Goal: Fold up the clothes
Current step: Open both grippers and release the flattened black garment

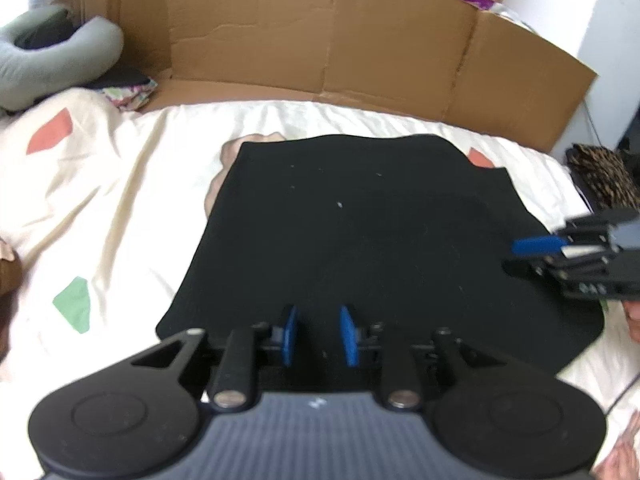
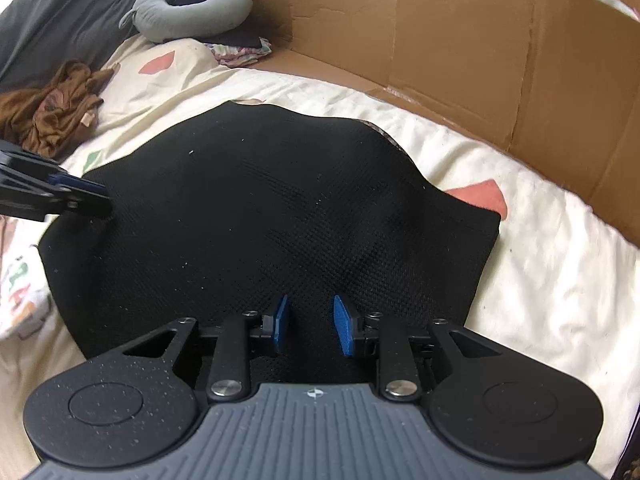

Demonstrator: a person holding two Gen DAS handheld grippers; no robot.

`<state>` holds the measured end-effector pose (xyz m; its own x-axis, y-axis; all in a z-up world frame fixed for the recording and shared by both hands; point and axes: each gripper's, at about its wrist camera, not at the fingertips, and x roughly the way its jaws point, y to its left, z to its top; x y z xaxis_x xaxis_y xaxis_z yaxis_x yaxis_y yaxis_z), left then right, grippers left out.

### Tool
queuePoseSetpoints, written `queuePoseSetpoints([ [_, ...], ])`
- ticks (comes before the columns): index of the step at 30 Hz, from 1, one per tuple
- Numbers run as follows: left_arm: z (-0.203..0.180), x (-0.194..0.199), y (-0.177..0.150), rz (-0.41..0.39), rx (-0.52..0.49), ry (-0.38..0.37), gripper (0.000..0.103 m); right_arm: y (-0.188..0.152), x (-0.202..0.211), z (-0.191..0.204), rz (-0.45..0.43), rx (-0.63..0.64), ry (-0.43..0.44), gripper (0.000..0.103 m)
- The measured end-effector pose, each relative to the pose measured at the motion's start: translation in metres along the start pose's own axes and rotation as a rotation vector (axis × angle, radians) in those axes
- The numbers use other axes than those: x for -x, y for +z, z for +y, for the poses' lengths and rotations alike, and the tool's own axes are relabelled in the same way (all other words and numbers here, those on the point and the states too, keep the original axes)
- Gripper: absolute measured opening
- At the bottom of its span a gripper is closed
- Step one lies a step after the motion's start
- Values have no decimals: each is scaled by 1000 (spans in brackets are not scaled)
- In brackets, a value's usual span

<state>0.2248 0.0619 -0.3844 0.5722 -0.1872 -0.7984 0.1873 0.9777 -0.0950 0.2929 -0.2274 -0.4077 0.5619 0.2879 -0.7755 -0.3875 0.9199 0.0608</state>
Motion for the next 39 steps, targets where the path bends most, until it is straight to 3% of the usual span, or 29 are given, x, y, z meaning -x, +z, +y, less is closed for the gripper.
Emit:
queuePoseSetpoints([
  [8, -2, 21, -27, 5, 63, 17, 27, 4, 26, 1, -24, -65, -7, 32],
  [16, -10, 40, -40, -45, 22, 11, 27, -17, 50, 22, -52, -40, 3, 32],
  [24, -10, 8, -45, 0, -63, 20, 27, -34, 44, 33, -6, 33, -17, 32],
  [29, -3, 11, -52, -8, -105, 34, 27, -45, 42, 31, 19, 67, -45, 32],
  [34, 5, 25, -55, -8, -68, 72, 27, -46, 57, 27, 14, 41, -70, 31],
  [39, 6, 38, -57, -12, -67, 85, 27, -46, 75, 40, -16, 33, -28, 31],
])
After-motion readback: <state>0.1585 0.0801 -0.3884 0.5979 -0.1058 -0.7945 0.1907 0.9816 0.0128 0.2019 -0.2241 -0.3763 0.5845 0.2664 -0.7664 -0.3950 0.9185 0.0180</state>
